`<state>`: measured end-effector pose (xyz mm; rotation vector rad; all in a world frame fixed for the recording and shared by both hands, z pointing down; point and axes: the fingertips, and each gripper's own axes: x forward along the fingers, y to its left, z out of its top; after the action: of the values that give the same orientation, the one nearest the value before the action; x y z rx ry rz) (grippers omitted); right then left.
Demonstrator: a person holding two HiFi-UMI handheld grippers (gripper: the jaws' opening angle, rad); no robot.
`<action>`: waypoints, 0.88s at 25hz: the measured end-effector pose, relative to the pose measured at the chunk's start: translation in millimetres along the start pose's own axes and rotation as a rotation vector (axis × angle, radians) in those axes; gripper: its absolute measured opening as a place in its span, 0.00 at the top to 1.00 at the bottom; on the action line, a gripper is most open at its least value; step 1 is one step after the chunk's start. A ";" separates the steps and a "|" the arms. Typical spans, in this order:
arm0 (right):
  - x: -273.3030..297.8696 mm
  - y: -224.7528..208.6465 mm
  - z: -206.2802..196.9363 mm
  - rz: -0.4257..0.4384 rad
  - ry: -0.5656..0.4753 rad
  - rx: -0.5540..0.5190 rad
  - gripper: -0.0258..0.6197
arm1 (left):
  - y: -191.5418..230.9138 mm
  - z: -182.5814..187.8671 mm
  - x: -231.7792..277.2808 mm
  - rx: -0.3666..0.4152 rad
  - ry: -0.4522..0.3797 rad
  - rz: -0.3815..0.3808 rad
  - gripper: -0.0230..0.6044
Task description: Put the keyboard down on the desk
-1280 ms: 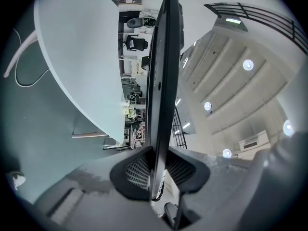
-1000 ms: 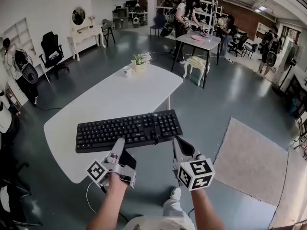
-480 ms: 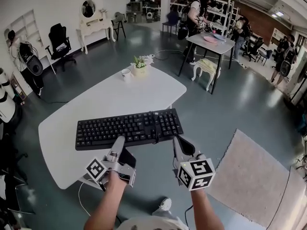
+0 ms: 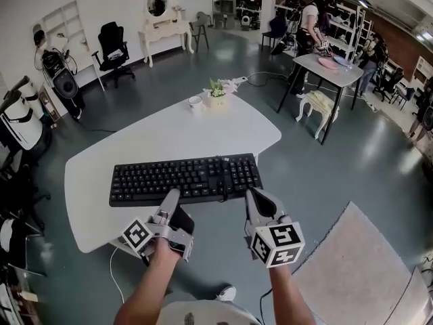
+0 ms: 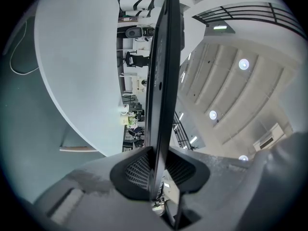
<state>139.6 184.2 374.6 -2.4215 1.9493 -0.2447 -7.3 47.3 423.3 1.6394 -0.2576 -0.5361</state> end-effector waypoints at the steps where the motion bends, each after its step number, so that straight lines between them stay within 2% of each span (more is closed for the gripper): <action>1: 3.6 -0.9 -1.6 0.014 0.002 0.002 0.96 | 0.8 1.4 -0.1 0.002 -0.012 0.001 0.82; 13: 62.1 13.3 -12.7 0.156 0.039 0.000 0.96 | 13.4 41.9 -2.2 0.030 -0.144 0.020 0.82; 22: 155.8 25.4 -19.0 0.230 0.079 -0.033 0.96 | 39.5 108.8 35.8 0.016 -0.221 0.007 0.81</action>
<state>144.6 28.6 407.1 -2.2104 2.2585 -0.3079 -23.5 -70.2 448.4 1.5943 -0.4308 -0.7123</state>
